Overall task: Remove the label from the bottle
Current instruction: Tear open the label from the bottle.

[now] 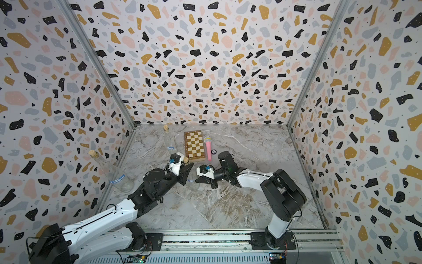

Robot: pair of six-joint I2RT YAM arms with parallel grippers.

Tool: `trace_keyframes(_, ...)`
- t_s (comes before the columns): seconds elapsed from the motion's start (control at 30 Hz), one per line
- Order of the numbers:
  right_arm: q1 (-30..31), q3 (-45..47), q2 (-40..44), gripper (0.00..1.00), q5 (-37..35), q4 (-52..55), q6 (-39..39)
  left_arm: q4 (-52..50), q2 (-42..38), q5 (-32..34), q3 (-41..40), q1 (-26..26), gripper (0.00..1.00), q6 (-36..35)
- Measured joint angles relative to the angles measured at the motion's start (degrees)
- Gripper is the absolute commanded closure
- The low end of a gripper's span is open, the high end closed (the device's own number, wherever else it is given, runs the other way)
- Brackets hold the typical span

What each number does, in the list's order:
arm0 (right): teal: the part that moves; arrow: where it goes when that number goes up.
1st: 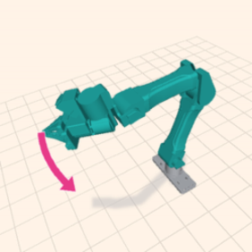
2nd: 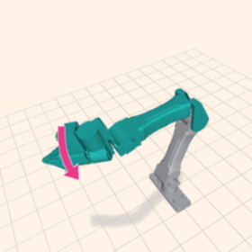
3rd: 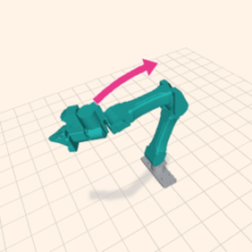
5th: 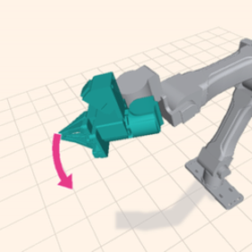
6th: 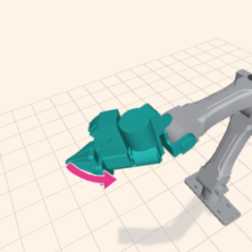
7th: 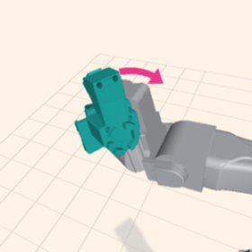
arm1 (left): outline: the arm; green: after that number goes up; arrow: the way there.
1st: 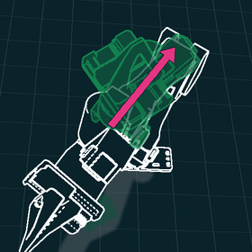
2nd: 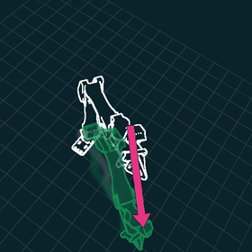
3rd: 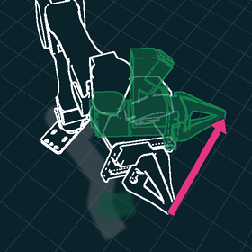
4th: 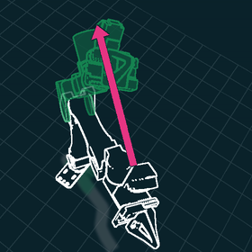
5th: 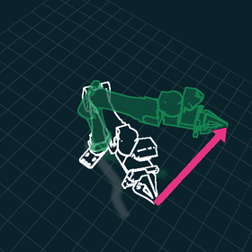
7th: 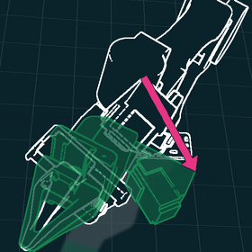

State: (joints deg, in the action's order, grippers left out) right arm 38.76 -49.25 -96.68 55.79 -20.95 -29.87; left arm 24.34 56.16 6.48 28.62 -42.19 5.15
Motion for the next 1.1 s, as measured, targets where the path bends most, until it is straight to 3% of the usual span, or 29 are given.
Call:
trace_keyframes(0.43, 0.0, 0.0, 0.5, 0.97, -0.33, 0.52, 0.0, 0.63, 0.31, 0.59, -0.13, 0.0, 1.0, 0.46)
trace_keyframes(1.1, 0.48, -0.72, 0.74, 0.97, -1.2, 2.95, -0.13, -2.08, 3.15, 11.61, 3.13, -4.81, 1.0, 2.54)
